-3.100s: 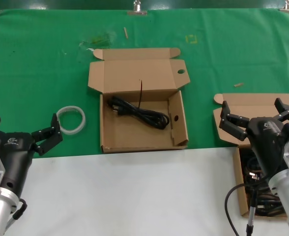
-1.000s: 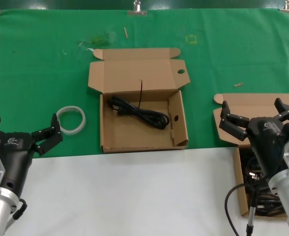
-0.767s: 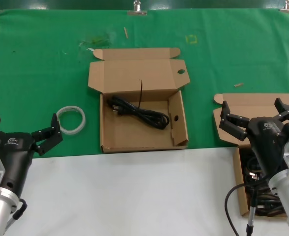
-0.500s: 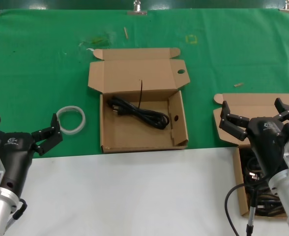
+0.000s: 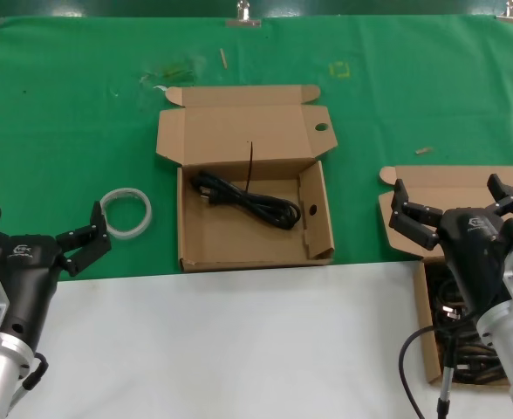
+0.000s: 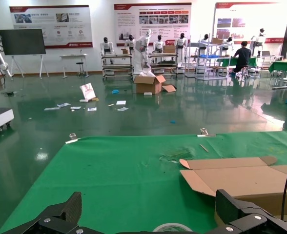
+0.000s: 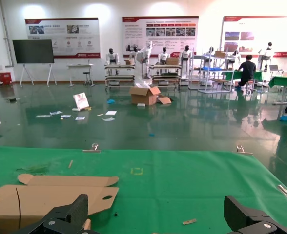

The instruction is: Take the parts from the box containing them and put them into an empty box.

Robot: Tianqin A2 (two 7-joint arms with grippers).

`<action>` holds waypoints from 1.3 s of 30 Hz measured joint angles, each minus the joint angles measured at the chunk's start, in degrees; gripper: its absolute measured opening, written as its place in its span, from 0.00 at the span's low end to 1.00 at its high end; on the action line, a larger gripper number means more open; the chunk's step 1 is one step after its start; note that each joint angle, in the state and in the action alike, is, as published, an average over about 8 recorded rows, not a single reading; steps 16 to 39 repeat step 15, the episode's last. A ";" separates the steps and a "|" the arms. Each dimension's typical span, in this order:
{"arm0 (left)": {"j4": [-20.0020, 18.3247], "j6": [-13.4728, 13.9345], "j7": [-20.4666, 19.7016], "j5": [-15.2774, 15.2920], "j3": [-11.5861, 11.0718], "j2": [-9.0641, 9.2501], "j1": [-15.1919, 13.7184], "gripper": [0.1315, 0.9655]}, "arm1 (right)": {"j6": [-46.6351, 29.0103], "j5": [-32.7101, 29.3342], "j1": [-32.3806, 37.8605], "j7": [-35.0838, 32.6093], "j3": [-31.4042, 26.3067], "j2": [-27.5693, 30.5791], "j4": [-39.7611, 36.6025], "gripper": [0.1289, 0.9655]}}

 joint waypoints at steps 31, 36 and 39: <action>0.00 0.00 0.00 0.00 0.00 0.00 0.00 1.00 | 0.00 0.00 0.00 0.00 0.00 0.00 0.00 1.00; 0.00 0.00 0.00 0.00 0.00 0.00 0.00 1.00 | 0.00 0.00 0.00 0.00 0.00 0.00 0.00 1.00; 0.00 0.00 0.00 0.00 0.00 0.00 0.00 1.00 | 0.00 0.00 0.00 0.00 0.00 0.00 0.00 1.00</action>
